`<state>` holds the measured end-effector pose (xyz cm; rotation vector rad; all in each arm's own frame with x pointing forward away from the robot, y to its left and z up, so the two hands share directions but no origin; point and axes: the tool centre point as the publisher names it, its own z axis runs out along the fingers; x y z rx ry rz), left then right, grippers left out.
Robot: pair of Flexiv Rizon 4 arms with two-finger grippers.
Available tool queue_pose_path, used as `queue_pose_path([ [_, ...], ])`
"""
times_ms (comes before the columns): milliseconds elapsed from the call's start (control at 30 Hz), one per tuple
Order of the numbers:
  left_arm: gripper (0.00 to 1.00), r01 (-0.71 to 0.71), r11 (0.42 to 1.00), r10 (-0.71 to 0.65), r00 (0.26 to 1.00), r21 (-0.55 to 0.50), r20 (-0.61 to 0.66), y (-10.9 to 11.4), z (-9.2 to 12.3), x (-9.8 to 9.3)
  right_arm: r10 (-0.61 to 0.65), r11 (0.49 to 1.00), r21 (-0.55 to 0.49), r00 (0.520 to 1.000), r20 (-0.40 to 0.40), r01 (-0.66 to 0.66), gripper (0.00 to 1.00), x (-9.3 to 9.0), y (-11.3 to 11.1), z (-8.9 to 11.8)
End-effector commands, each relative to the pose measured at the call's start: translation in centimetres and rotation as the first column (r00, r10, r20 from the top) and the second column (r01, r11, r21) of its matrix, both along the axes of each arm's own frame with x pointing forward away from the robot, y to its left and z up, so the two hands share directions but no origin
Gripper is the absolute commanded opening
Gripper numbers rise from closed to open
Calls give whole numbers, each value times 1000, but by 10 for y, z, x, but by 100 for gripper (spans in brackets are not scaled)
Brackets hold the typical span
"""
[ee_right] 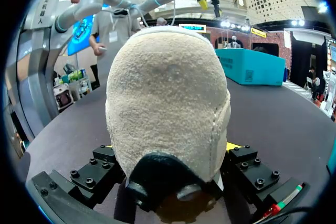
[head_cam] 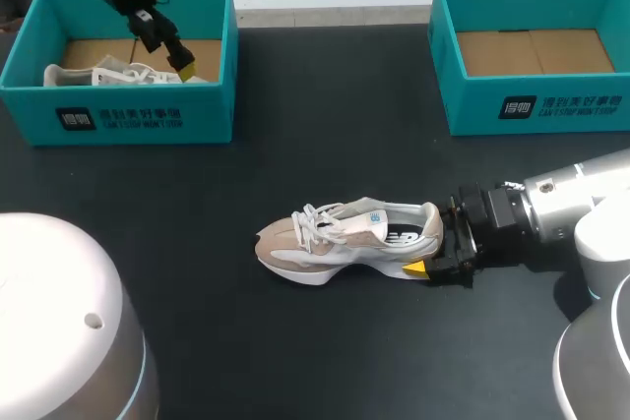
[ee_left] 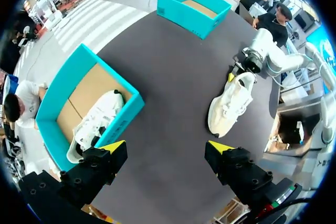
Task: Take the shoe out of the shoebox, open the shoe tongue, remove and reinsert the insole, then place the shoe into the shoebox
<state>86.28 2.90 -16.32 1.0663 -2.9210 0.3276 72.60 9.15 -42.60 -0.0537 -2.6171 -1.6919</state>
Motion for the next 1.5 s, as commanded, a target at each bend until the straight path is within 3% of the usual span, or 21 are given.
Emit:
queue_pose_path([
  [33, 100, 0, 1000, 0, 1000, 0, 1, 1, 0, -1, 0, 1000, -1, 1000, 0, 0, 0, 0, 1, -5],
  [133, 100, -9, 1000, 9, 1000, -24, -12, -2, -3, -6, 0, 1000, -1, 1000, 0, 0, 0, 0, 1, -5],
  [233, 100, -192, 981, 193, 981, 34, -18, -20, -12, -19, 0, 1000, -1, 1000, 0, 0, 0, 0, 1, -5],
  [333, 100, -322, 946, 323, 946, 24, -17, -39, -12, -36, 0, 1000, -1, 1000, 0, 0, 0, 0, 1, -5],
  [433, 100, -466, 883, 469, 881, 47, -72, -54, -12, -48, 0, 1000, -1, 1000, 0, 0, 0, 0, 1, -5],
  [867, 100, -655, 755, 654, 747, 31, -118, -117, -21, -126, 0, 1000, -1, 1000, 0, 0, 0, 0, 1, -5],
  [1467, 100, -655, 755, 654, 747, 31, -118, -117, -21, -126, 0, 1000, -1, 1000, 0, 0, 0, 0, 1, -5],
  [1500, 100, -645, 761, 648, 752, 65, -123, -123, -25, -129, 0, 1000, -1, 1000, 0, 0, 0, 0, 1, -5],
])
